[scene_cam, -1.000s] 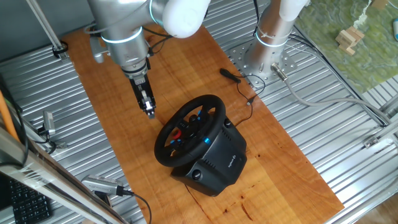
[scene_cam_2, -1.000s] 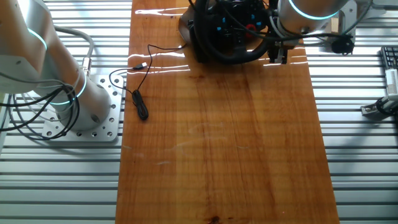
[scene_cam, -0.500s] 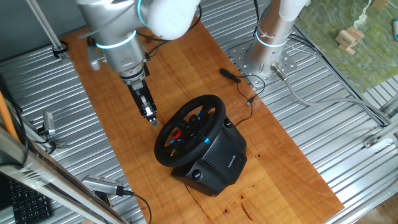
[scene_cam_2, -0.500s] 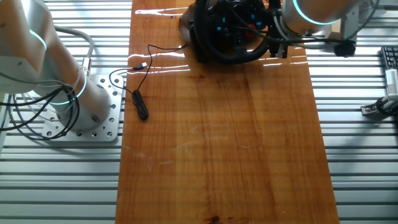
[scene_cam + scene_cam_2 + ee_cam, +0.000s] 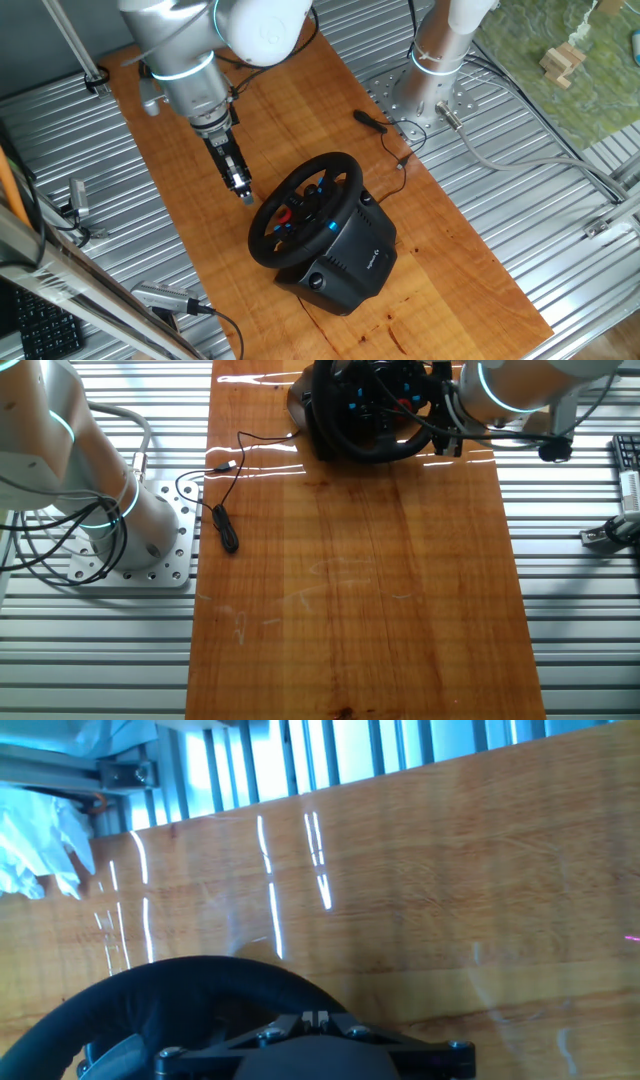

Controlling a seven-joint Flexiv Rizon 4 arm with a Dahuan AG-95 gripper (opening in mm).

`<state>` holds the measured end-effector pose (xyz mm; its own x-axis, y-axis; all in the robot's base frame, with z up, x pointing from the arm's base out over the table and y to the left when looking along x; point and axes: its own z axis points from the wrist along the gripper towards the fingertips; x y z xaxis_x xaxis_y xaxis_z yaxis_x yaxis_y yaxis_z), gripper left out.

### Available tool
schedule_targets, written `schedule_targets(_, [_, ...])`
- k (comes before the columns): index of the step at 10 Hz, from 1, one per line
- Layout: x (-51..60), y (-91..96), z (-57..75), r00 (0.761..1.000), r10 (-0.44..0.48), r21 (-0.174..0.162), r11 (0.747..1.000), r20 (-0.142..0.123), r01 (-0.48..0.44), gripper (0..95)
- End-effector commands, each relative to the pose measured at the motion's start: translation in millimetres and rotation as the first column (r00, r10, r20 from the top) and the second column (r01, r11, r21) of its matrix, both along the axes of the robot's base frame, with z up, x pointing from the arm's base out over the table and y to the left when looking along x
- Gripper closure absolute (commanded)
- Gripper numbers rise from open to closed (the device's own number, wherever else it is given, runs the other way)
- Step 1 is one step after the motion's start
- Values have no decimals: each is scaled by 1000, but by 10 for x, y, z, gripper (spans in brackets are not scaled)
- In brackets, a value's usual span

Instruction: Rotate the steering wheel 90 degrees counterclockwise

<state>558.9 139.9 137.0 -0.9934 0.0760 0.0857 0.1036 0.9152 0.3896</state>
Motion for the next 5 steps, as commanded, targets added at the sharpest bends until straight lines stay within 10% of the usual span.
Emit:
schedule_targets(1, [-5,19,4,1000,3,0,1000,1,-3,950])
schedule_targets(5, [14,58,7,1000,14,22,1000,7,-14,950])
